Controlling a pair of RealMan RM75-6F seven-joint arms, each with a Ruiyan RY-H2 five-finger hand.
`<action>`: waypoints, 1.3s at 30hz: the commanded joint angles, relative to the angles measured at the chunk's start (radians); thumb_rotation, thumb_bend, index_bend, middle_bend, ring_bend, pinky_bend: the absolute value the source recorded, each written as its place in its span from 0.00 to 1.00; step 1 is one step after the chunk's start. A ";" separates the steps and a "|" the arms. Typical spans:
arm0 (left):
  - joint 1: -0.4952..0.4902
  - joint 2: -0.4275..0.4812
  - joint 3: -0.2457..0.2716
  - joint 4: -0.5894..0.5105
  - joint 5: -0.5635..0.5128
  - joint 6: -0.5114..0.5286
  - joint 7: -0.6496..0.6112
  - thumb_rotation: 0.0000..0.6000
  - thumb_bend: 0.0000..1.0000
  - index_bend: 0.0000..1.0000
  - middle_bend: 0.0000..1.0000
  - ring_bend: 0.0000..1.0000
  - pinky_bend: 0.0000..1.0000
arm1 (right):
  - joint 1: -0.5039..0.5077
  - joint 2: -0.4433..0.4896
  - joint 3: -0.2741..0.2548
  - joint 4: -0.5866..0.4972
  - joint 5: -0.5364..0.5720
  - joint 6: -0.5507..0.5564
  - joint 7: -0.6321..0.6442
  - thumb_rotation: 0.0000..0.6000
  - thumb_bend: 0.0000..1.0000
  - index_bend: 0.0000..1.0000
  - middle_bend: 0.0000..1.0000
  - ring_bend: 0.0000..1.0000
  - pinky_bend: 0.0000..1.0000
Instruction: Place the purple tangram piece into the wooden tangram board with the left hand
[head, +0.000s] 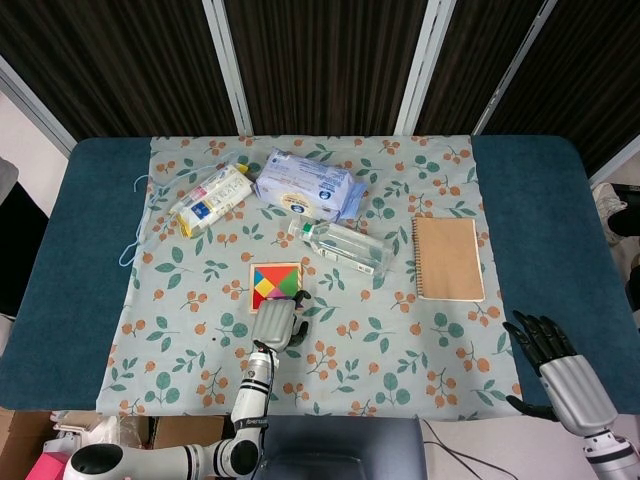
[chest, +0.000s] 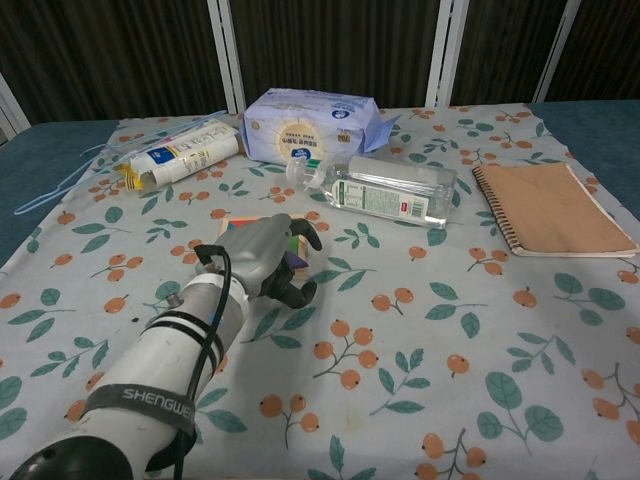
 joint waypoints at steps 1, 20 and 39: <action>0.003 0.003 0.002 -0.001 0.004 0.003 0.000 1.00 0.39 0.32 1.00 1.00 1.00 | -0.001 0.000 0.000 0.001 -0.001 0.002 0.001 1.00 0.16 0.00 0.00 0.00 0.00; 0.036 0.047 0.010 -0.024 -0.004 0.001 -0.003 1.00 0.38 0.36 1.00 1.00 1.00 | -0.001 -0.005 0.000 -0.003 0.000 -0.004 -0.015 1.00 0.16 0.00 0.00 0.00 0.00; 0.049 0.068 0.014 -0.047 -0.019 -0.001 0.003 1.00 0.38 0.37 1.00 1.00 1.00 | -0.004 -0.005 0.000 -0.001 -0.002 0.002 -0.016 1.00 0.16 0.00 0.00 0.00 0.00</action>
